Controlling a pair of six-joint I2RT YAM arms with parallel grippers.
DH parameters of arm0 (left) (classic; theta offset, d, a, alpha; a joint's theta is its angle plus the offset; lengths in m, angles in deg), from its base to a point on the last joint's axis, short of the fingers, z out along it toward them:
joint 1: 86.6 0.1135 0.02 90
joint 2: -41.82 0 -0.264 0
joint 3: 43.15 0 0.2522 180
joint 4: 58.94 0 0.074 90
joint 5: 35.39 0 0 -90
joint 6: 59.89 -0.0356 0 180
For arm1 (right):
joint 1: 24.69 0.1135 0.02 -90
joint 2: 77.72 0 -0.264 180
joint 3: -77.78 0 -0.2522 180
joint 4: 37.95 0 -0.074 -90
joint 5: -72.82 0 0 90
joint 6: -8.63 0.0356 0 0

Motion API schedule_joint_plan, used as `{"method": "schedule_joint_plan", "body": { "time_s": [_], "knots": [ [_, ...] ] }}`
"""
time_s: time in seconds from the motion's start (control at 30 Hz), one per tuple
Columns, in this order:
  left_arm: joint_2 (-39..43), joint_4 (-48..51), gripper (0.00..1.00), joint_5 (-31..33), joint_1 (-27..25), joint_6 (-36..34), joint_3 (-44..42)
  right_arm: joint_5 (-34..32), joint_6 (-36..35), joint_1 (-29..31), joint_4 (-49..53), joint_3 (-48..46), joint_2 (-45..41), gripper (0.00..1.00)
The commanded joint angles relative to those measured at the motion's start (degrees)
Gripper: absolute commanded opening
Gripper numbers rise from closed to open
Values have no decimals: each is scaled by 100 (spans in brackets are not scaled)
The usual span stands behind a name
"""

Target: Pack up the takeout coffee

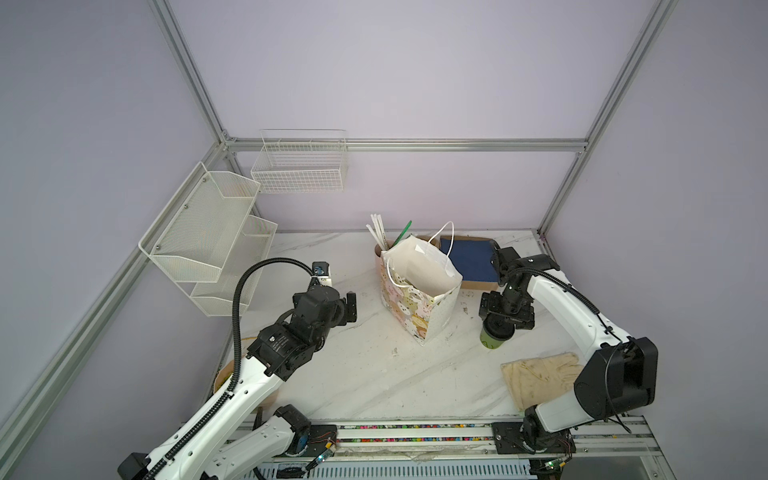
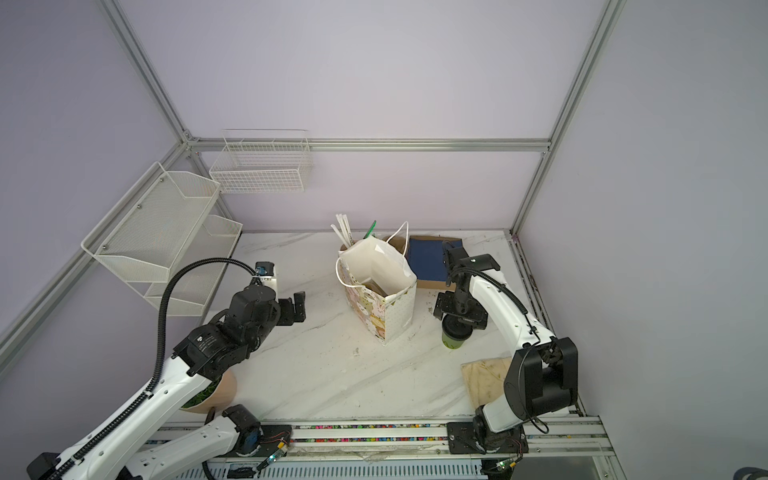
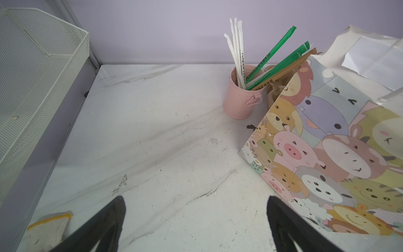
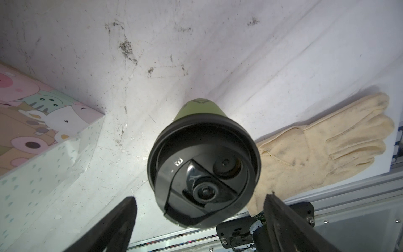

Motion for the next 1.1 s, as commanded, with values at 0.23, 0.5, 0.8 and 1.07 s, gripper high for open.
{"method": "schedule_joint_plan", "body": {
  "time_s": [0.23, 0.5, 0.8, 1.07],
  "knots": [
    [0, -63, 100, 111, 24, -147, -46, -30, -30, -52, -148, -222, -56, 89],
    [-42, -44, 100, 103, 23, -147, -43, -43, -63, -75, -216, -325, -91, 87],
    [-53, -35, 100, 121, 26, -147, -39, 22, -88, -89, -322, -403, -92, 83],
    [-97, -30, 100, 117, 23, -147, -30, 70, -126, -137, -428, -540, -223, 81]
  ]
}}
